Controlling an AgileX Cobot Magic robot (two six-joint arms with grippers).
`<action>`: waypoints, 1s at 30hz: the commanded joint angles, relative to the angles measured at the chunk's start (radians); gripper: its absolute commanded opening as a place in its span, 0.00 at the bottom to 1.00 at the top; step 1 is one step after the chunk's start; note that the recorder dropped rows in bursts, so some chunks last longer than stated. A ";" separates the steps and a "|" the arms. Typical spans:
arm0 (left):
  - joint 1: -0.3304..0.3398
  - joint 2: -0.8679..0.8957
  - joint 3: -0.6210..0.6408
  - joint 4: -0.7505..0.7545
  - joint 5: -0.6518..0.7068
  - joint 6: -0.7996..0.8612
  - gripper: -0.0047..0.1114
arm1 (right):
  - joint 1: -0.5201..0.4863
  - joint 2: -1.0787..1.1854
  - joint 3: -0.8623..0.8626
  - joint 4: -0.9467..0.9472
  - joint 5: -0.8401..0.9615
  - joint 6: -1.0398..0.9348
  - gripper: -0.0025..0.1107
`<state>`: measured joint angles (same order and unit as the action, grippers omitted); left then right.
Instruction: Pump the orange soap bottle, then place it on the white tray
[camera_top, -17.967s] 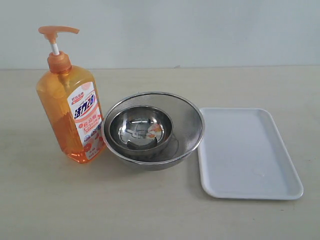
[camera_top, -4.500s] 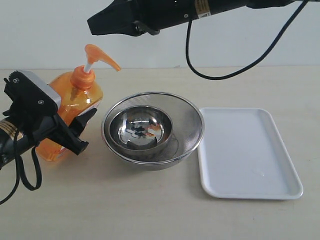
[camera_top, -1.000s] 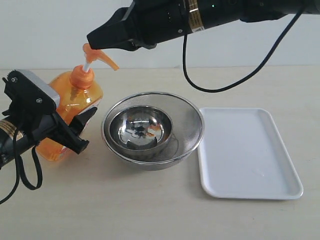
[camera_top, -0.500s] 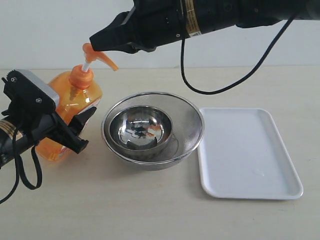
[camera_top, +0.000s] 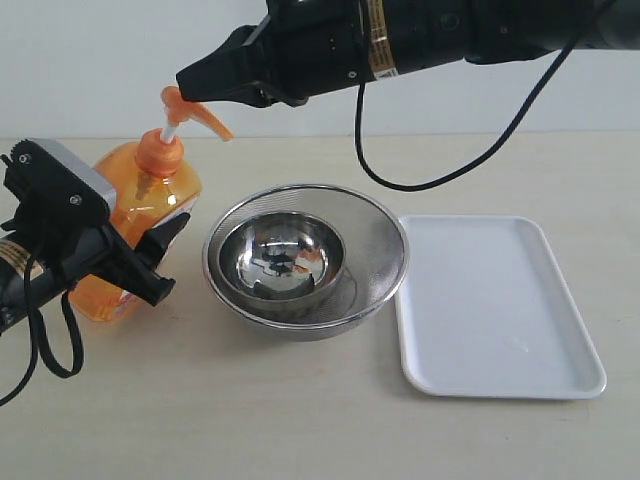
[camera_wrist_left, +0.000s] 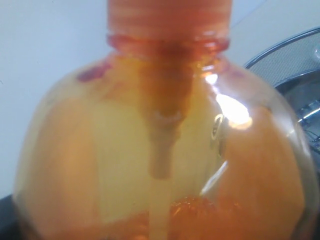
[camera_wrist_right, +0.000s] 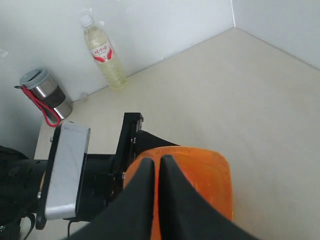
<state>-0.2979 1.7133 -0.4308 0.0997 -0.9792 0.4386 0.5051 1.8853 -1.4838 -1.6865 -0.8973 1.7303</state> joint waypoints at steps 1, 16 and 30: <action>-0.006 -0.007 -0.012 0.048 -0.059 -0.005 0.08 | 0.016 0.024 0.007 -0.058 -0.006 -0.001 0.03; -0.006 -0.007 -0.012 0.048 -0.063 -0.012 0.08 | 0.052 0.077 0.007 -0.058 0.014 -0.011 0.03; -0.006 -0.007 -0.012 0.048 -0.063 -0.014 0.08 | 0.052 0.080 0.007 -0.058 -0.010 -0.014 0.03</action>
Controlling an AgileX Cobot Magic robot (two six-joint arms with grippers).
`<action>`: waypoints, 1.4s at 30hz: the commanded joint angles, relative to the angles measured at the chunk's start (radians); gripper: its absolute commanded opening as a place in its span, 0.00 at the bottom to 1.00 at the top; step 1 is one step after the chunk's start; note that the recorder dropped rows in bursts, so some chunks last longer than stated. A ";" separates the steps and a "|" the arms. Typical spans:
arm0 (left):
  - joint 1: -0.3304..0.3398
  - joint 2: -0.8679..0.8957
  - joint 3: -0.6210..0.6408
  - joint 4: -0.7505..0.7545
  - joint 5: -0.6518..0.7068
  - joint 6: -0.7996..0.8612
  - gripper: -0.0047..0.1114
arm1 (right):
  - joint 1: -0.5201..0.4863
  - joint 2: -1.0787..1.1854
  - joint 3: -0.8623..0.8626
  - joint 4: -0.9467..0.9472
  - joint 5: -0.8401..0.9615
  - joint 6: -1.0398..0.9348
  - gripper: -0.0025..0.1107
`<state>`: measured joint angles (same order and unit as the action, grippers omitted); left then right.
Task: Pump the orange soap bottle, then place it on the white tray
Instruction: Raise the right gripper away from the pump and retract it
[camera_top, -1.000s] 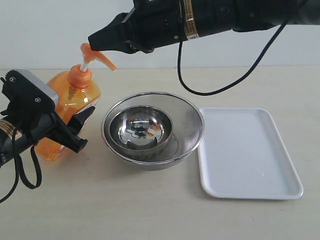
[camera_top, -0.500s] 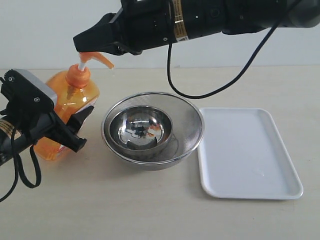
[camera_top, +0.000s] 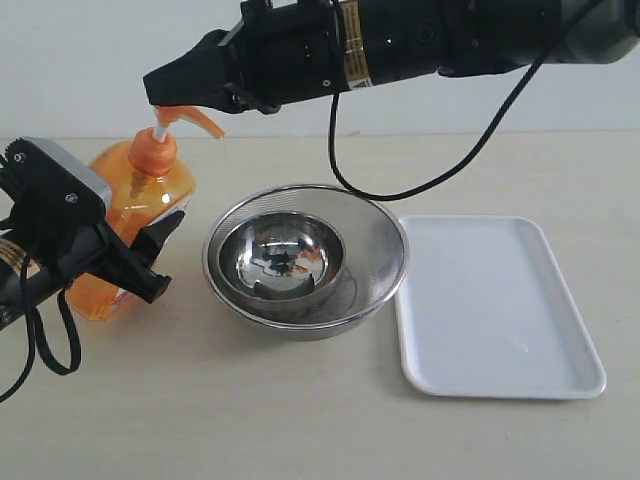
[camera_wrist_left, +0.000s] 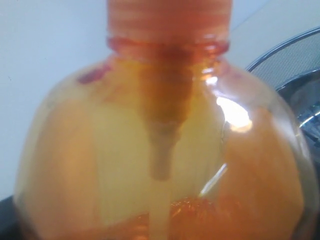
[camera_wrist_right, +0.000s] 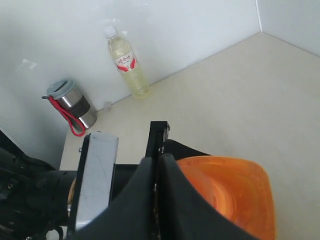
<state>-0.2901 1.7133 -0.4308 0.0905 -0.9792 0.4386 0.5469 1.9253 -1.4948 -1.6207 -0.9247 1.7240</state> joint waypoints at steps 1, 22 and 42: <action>-0.013 -0.007 -0.012 0.057 -0.063 -0.014 0.08 | 0.010 0.040 0.018 -0.124 0.016 -0.010 0.03; -0.013 -0.007 -0.012 0.057 -0.065 -0.019 0.08 | -0.022 -0.129 0.018 -0.124 0.012 0.023 0.03; -0.013 -0.007 -0.012 0.053 -0.079 -0.080 0.08 | -0.262 -0.319 0.018 -0.124 -0.152 0.177 0.17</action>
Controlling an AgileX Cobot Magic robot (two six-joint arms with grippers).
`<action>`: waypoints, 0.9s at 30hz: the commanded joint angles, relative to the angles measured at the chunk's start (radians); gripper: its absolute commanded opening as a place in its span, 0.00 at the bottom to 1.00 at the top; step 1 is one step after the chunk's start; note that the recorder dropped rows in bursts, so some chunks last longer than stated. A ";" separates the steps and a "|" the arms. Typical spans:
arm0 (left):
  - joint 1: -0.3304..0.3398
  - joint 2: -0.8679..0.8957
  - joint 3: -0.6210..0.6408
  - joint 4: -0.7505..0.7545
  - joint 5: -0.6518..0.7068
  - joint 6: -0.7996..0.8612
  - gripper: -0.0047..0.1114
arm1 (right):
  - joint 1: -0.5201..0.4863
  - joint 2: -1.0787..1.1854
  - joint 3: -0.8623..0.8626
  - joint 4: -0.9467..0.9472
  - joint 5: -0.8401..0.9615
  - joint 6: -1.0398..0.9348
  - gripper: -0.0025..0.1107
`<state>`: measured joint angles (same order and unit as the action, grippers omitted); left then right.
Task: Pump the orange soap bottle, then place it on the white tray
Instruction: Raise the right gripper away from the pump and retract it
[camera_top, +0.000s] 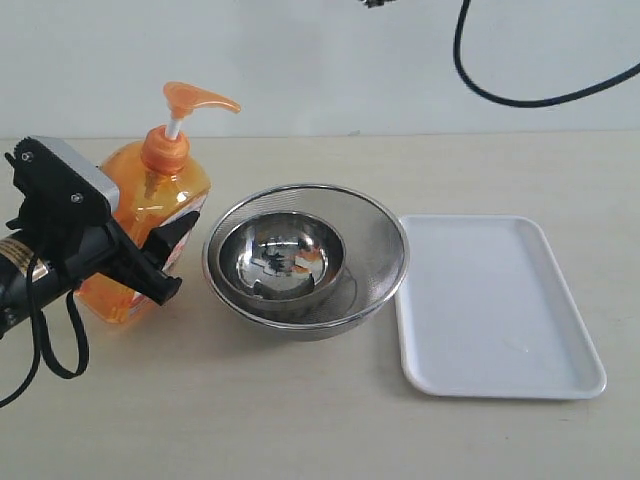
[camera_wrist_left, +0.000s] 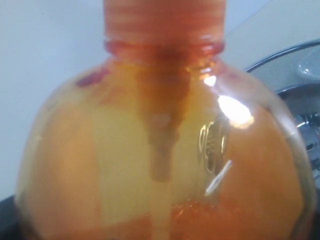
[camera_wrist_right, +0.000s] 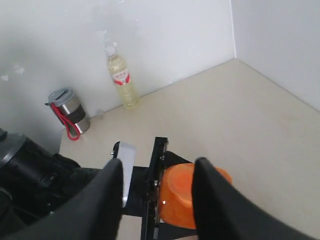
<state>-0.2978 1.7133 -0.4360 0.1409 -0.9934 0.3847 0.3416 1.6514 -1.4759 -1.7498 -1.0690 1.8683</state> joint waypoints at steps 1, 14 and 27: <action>-0.006 -0.007 -0.007 0.001 -0.070 -0.035 0.08 | -0.071 -0.053 -0.001 0.005 -0.010 0.038 0.08; -0.004 -0.007 -0.007 -0.082 -0.081 -0.134 0.08 | -0.153 -0.260 -0.001 0.005 0.001 0.128 0.02; -0.004 -0.007 -0.007 -0.099 -0.104 -0.235 0.08 | -0.144 -0.696 0.539 0.005 0.542 -0.038 0.02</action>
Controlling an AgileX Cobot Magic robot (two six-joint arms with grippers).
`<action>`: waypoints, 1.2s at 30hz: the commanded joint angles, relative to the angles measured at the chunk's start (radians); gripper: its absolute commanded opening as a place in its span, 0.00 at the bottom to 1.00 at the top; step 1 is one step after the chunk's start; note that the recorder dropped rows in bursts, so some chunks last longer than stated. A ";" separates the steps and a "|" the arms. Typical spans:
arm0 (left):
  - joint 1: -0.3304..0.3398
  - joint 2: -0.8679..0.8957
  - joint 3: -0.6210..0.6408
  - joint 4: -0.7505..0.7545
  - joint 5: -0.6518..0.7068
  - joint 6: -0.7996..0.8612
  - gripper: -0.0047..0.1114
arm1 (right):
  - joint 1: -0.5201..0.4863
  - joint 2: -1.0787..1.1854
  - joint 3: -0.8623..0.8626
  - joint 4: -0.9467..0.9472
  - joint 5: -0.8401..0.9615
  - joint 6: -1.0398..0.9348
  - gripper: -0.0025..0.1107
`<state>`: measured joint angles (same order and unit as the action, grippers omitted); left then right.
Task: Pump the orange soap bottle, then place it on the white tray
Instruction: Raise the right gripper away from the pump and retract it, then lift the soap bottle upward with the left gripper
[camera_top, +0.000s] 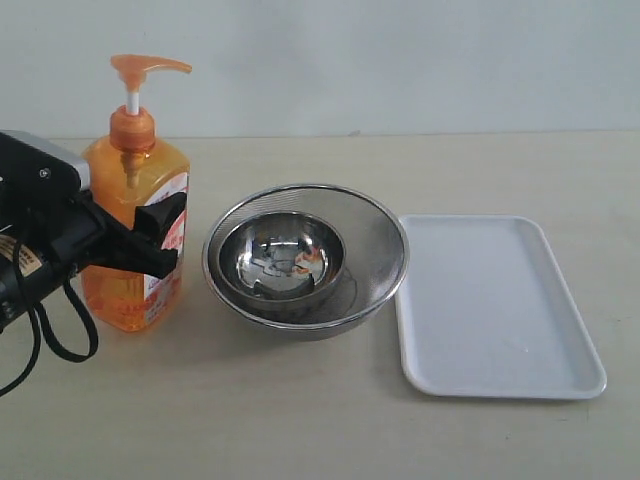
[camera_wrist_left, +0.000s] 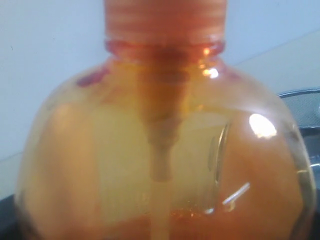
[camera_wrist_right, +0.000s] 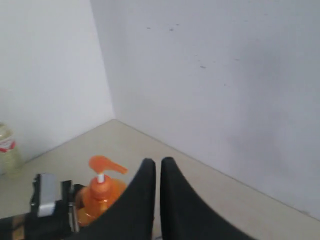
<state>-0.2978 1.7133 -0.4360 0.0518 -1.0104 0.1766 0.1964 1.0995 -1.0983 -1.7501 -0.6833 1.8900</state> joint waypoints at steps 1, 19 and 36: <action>-0.004 -0.007 -0.007 -0.010 -0.089 -0.031 0.08 | 0.002 -0.190 0.201 0.006 0.188 -0.056 0.02; -0.004 -0.007 -0.007 -0.007 -0.087 -0.141 0.08 | 0.002 -0.856 0.998 0.076 0.696 -0.083 0.02; -0.004 -0.007 -0.007 -0.027 -0.089 -0.162 0.08 | 0.002 -0.869 1.098 0.091 0.613 -0.082 0.02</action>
<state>-0.2978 1.7160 -0.4360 0.0440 -1.0148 0.0271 0.1982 0.2348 -0.0036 -1.6621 -0.0413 1.8086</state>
